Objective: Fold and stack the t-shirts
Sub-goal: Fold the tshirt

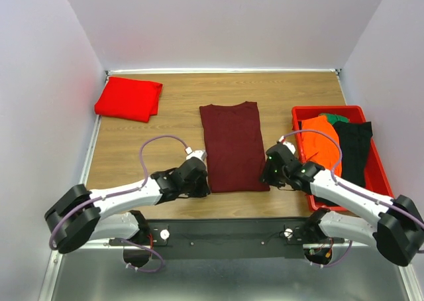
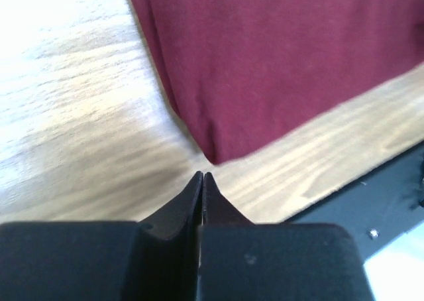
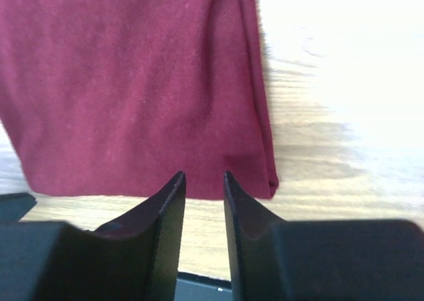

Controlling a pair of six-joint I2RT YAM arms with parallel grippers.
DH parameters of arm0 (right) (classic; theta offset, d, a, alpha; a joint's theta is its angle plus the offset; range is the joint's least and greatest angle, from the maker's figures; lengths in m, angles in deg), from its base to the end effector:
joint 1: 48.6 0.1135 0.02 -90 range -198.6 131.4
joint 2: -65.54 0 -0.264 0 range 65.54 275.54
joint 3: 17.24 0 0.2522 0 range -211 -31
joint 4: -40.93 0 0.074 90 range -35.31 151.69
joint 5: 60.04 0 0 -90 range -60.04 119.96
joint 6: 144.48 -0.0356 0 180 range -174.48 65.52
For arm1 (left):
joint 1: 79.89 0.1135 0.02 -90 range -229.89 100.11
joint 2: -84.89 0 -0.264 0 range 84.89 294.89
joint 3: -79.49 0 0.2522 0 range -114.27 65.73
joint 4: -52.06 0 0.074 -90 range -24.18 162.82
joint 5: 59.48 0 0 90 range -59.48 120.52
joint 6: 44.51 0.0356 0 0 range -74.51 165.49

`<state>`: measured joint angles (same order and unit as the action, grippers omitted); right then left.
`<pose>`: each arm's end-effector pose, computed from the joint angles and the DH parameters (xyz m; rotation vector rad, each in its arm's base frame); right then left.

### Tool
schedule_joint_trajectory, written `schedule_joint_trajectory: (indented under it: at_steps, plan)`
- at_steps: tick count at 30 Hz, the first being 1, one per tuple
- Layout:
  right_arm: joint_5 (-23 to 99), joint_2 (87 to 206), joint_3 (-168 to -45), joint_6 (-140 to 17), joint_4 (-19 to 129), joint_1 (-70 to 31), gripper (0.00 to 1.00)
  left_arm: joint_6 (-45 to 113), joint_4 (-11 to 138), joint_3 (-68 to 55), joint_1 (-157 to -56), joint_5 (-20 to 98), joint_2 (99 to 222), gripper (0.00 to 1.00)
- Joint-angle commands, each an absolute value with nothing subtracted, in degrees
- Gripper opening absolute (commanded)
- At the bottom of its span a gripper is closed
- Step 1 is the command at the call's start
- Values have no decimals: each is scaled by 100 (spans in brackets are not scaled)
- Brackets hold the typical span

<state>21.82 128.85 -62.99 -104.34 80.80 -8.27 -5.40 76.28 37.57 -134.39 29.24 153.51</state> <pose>0.1562 0.1260 0.1812 0.2712 2.5991 0.4094 0.1273 -0.1771 0.1609 0.0721 2.6177 -0.7215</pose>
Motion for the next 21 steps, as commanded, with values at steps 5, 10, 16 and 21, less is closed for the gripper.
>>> schedule_joint_trajectory:
  at_steps: [5,10,16,21]
  plan:
    - [1888,12478,-6106,-10905,8704,-800,43,-654,7708,3778,-13473,2893,14466,46]
    - [1924,12347,-5869,-11029,8704,-800,55,-698,7207,3980,-13473,3025,14737,51]
    - [1722,12389,-5816,-11099,8721,-800,58,-812,6705,4174,-13473,3157,15089,53]
    - [1477,12627,-5816,-11161,8686,-800,57,-865,6617,4235,-13473,3104,15230,52]
